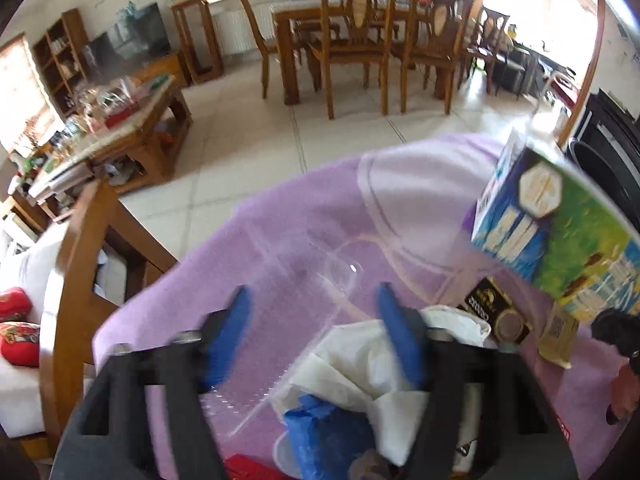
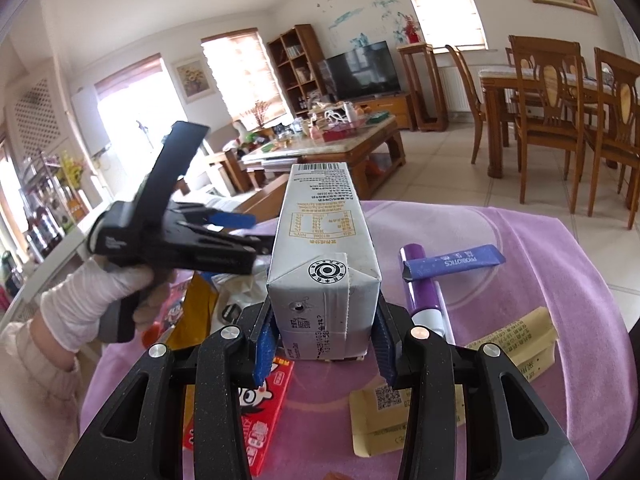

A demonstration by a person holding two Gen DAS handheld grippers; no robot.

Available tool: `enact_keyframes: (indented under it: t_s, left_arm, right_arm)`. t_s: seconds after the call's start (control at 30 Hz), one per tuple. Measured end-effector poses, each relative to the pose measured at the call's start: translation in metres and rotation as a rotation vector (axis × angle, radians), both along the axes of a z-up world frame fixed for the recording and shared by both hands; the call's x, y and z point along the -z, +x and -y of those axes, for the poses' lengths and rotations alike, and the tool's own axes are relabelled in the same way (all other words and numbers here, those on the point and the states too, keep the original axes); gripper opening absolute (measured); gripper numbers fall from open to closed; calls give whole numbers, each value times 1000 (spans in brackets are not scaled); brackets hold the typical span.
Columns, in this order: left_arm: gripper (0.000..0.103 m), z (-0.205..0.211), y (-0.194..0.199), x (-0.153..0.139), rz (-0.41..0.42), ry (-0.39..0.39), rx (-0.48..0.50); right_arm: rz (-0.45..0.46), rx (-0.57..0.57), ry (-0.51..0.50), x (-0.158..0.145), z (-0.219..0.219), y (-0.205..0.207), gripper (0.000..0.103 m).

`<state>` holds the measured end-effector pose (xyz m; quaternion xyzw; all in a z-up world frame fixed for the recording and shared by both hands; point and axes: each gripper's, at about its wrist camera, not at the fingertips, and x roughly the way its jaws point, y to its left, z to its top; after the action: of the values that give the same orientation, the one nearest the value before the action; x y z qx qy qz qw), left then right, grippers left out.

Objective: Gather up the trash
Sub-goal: 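Lift the tray and carton and carry both over the black bin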

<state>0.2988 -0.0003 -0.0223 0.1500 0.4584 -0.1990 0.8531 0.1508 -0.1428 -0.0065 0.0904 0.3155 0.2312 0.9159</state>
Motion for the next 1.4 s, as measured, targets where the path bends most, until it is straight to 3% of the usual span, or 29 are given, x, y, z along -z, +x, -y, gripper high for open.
enact_keyframes:
  t_s: [0.07, 0.13, 0.17, 0.2, 0.27, 0.37, 0.47, 0.6, 0.67, 0.73, 0.87, 0.97, 1.07, 1.2, 1.4]
  left_arm:
    - [37, 3, 4, 13, -45, 6, -1]
    - [24, 3, 6, 17, -54, 15, -8]
    - [10, 1, 5, 17, -53, 11, -15]
    - [8, -1, 5, 17, -55, 14, -22]
    - [6, -3, 2, 14, -48, 16, -20]
    - [4, -13, -11, -3, 33, -23, -51]
    - [3, -28, -31, -36, 103, -187, -76]
    - [3, -24, -76, -76, 234, -238, -77]
    - [3, -24, -104, -95, 283, -302, -79]
    - [3, -25, -130, -108, 314, -388, -94]
    - [3, -16, -163, -112, 301, -496, -106]
    - [3, 0, -179, -108, 270, -518, -90]
    - [3, 21, -183, -107, 259, -516, -57]
    - [3, 58, -181, -101, 228, -534, 17]
    - [3, 153, -160, -80, 127, -600, 160]
  right_arm:
    - [-1, 0, -2, 1, 0, 1, 40]
    - [0, 1, -4, 1, 0, 1, 40]
    - [1, 3, -5, 2, 0, 1, 40]
    - [2, 6, -5, 2, 0, 1, 40]
    - [4, 11, -5, 2, 2, 1, 40]
    - [9, 18, -1, 2, 3, 0, 40]
    - [25, 22, 6, 2, 6, -2, 40]
    - [56, 24, 11, 1, 8, -11, 40]
    - [61, 24, 7, 2, 8, -14, 40]
    - [64, 23, 19, 1, 10, -17, 40]
    - [17, -8, 165, 5, 28, -21, 40]
    - [-16, -30, 273, -1, 53, -35, 40]
    - [-33, -37, 273, -13, 86, -56, 40]
    - [-31, 15, 193, -22, 149, -93, 40]
    - [-51, 196, 93, -13, 259, -141, 40]
